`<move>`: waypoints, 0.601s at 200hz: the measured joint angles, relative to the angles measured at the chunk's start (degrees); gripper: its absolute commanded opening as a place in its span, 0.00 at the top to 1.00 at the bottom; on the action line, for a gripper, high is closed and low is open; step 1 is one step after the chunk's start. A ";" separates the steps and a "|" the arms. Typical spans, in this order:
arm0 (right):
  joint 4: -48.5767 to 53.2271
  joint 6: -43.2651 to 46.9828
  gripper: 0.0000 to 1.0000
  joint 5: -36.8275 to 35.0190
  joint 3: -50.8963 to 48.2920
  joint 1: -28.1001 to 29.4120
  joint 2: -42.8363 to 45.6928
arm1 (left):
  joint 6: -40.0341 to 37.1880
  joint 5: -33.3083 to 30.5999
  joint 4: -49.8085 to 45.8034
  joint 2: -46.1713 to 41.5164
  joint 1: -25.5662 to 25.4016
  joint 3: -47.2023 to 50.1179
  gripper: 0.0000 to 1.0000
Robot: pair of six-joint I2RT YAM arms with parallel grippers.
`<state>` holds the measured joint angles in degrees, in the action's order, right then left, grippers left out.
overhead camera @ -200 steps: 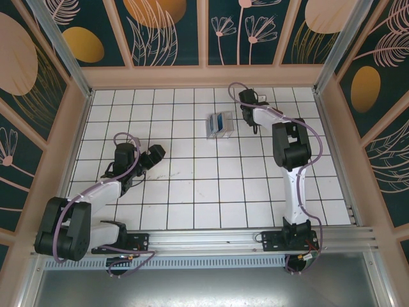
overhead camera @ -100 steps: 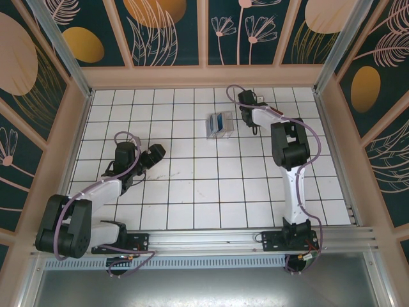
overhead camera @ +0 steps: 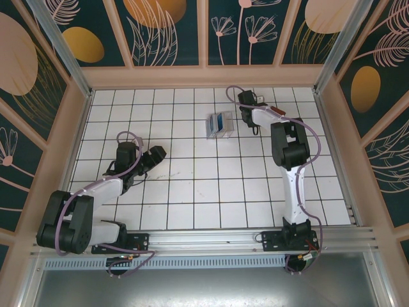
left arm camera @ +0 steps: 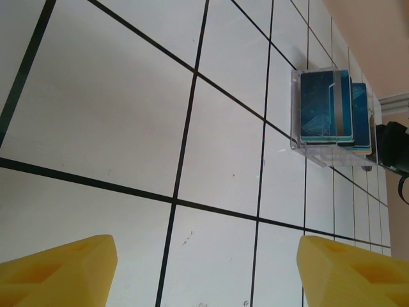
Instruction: Put the credit cards into the card holder
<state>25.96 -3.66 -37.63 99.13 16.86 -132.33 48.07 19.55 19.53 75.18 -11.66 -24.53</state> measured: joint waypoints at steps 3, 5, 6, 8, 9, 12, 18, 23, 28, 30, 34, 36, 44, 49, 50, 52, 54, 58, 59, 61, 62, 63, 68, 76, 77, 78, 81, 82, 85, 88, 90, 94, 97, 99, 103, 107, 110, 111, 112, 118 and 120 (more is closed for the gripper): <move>0.00 0.31 0.81 -0.07 0.00 0.00 0.00 | 0.00 -0.02 0.00 0.00 0.02 0.00 0.24; -0.02 0.22 0.82 -0.11 0.00 0.00 0.00 | 0.00 -0.02 0.00 0.04 0.02 0.00 0.24; -0.02 0.20 0.83 -0.13 0.00 0.00 0.00 | 0.00 -0.02 0.00 0.04 0.02 0.00 0.24; -0.02 0.44 0.83 -0.15 0.00 0.00 0.00 | 0.00 -0.02 0.00 0.04 0.00 0.00 0.24; -0.02 0.59 0.83 -0.17 0.00 0.00 0.00 | 0.00 -0.02 0.00 0.04 0.00 0.00 0.24; -0.04 0.35 0.84 -0.24 0.00 0.00 0.00 | 0.00 -0.04 0.02 0.04 0.00 0.00 0.24; -0.02 0.59 0.84 -0.35 0.00 0.00 0.00 | 0.00 -0.07 0.02 0.07 0.00 0.00 0.24; -0.02 0.81 0.84 -0.44 0.00 0.00 0.00 | -0.02 -0.07 0.02 0.09 0.00 0.00 0.24; -0.02 0.81 0.84 -0.57 0.00 0.00 0.00 | -0.04 -0.07 -0.02 0.15 0.00 0.00 0.24; -0.02 0.83 0.84 -0.61 0.00 0.00 0.00 | -0.04 -0.04 -0.02 0.20 0.00 0.00 0.24; -0.02 0.83 0.84 -0.72 0.00 0.00 0.00 | -0.04 -0.04 -0.02 0.26 0.00 -0.02 0.24; -0.02 0.83 0.84 -0.83 0.00 0.00 0.00 | -0.07 -0.02 -0.02 0.33 0.02 -0.02 0.24; -0.02 0.85 0.84 -1.22 0.00 0.00 -0.02 | -0.22 0.00 -0.02 0.57 0.00 -0.02 0.24; -0.02 0.92 0.85 -1.53 0.00 0.00 -0.07 | -0.24 0.00 -0.04 0.66 0.00 -0.02 0.24; -0.02 0.94 0.85 -1.57 0.00 0.00 -0.07 | -0.24 0.00 -0.04 0.70 0.00 -0.02 0.24; -0.02 0.98 0.85 -1.64 0.00 0.00 -0.07 | -0.24 -0.02 -0.04 0.74 0.00 -0.02 0.24; -0.02 1.01 0.85 -1.68 0.00 0.00 -0.07 | -0.24 -0.02 -0.04 0.74 0.00 -0.02 0.24; -0.02 1.05 0.85 -1.90 0.00 0.00 -0.07 | -0.24 -0.02 -0.02 0.74 0.02 -0.02 0.24; -0.02 1.05 0.85 -1.92 0.00 0.00 -0.07 | -0.24 -0.04 -0.02 0.74 0.00 -0.02 0.24; -0.02 1.07 0.85 -2.03 0.00 0.00 -0.09 | -0.24 -0.04 -0.02 0.74 0.02 -0.02 0.24; -0.02 1.09 0.85 -2.08 0.00 0.00 -0.09 | -0.24 -0.04 -0.02 0.74 0.00 -0.02 0.24; -0.02 1.11 0.85 -2.10 0.00 0.00 -0.09 | -0.26 -0.04 -0.02 0.74 0.00 -0.02 0.24; -0.02 1.27 0.85 -2.34 0.00 0.00 -0.09 | -0.28 -0.04 0.00 0.74 0.02 -0.02 0.24; -0.04 1.44 0.85 -2.78 0.00 0.00 -0.09 | -0.44 -0.02 -0.02 0.85 0.02 -0.02 0.24; -0.04 1.49 0.85 -2.89 0.00 0.00 -0.09 | -0.46 -0.02 -0.02 0.85 0.02 -0.02 0.24; -0.04 1.46 0.85 -2.91 0.00 0.00 -0.09 | -0.46 -0.02 -0.04 0.87 0.00 -0.04 0.24; -0.04 1.51 0.85 -3.04 0.00 0.00 -0.09 | -0.48 -0.02 -0.04 0.98 0.00 -0.07 0.24; -0.04 1.51 0.85 -3.06 0.00 0.00 -0.09 | -0.52 0.00 -0.09 1.03 0.00 -0.11 0.24; -0.04 1.64 0.85 -3.15 0.00 0.00 -0.09 | -0.55 0.02 -0.20 1.14 0.00 -0.17 0.24; -0.04 1.66 0.85 -3.28 0.00 0.00 -0.09 | -0.66 0.02 -0.28 1.27 0.00 -0.26 0.24; -0.04 1.73 0.86 -3.34 0.00 0.00 -0.09 | -0.68 0.07 -0.31 1.36 0.00 -0.33 0.24; -0.04 1.84 0.86 -3.39 0.00 0.00 -0.09 | -0.72 0.13 -0.31 1.49 0.00 -0.42 0.24; -0.04 1.86 0.88 -3.50 0.00 0.00 -0.09 | -0.81 0.15 -0.31 1.53 0.00 -0.46 0.24; -0.07 1.88 0.88 -3.52 0.00 0.00 -0.09 | -0.87 0.17 -0.26 1.55 0.00 -0.48 0.24; -0.07 2.01 0.93 -3.61 0.00 0.00 -0.09 | -0.90 0.17 -0.26 1.55 0.00 -0.50 0.24; -0.09 2.05 0.96 -3.76 0.00 0.00 -0.09 | -0.94 0.15 -0.26 1.55 0.02 -0.50 0.24; -0.09 2.36 0.98 -3.91 0.00 -0.02 -0.09 | -0.96 0.15 -0.26 1.55 0.00 -0.50 0.24; -0.09 2.12 0.98 -4.00 0.00 -0.02 -0.09 | -0.98 0.15 -0.26 1.55 0.00 -0.50 0.24; -0.11 2.01 0.99 -4.04 0.00 -0.02 -0.09 | -1.05 0.15 -0.26 1.55 0.00 -0.50 0.24; -0.20 2.01 1.00 -4.35 0.00 -0.02 -0.09 | -1.14 0.15 -0.31 1.57 0.02 -0.50 0.24; -0.20 2.14 1.00 -4.44 0.00 -0.02 -0.09 | -1.20 0.15 -0.33 1.60 0.02 -0.52 0.24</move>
<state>25.76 -1.52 -42.06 99.13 16.84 -132.42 46.87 19.70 19.20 76.77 -11.64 -25.06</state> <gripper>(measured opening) 0.043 0.763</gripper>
